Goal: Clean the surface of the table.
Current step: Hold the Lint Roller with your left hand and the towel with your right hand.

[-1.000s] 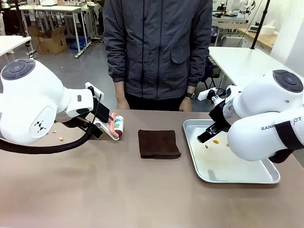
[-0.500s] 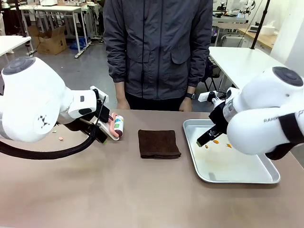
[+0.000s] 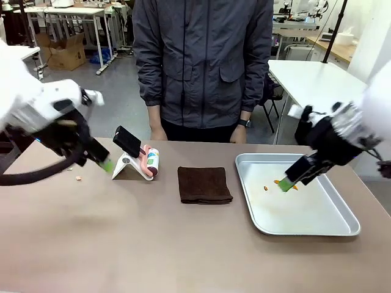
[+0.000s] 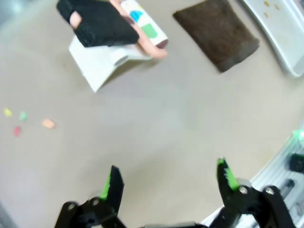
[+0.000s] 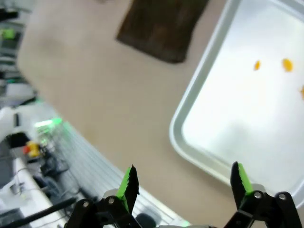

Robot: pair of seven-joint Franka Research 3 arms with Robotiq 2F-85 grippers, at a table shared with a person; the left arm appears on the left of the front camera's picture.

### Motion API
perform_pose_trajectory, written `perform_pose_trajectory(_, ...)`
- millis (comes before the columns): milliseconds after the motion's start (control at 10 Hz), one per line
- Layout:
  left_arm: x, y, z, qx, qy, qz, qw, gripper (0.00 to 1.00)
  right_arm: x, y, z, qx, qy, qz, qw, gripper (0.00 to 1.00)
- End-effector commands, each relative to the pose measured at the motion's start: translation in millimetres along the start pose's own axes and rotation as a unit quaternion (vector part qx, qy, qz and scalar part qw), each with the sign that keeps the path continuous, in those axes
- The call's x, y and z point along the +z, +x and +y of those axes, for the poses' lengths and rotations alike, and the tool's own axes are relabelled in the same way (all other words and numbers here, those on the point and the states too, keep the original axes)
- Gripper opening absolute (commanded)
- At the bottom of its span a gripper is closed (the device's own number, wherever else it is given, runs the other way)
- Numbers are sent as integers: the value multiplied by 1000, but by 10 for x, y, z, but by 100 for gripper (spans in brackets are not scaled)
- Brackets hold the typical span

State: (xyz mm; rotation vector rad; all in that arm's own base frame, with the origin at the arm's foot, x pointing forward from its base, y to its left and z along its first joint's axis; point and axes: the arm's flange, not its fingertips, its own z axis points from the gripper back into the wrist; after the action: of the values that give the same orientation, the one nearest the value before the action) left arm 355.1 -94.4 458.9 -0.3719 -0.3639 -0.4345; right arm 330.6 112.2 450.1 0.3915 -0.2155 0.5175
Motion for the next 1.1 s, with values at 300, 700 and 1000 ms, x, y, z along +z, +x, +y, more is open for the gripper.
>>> perform_pose_trajectory(300,663,-851,1155,67,-195,-127,970,100,650,-808,-675,-73,230,-133,961,100)
perform_pose_trajectory(700,397,-1855,2075,193,-291,-240,906,100,568,-1490,-1329,-185,277,-245,910,100)
perform_pose_trajectory(1000,199,-2290,2404,281,-310,-265,869,100,488,-1821,-1769,-287,272,-319,861,100)
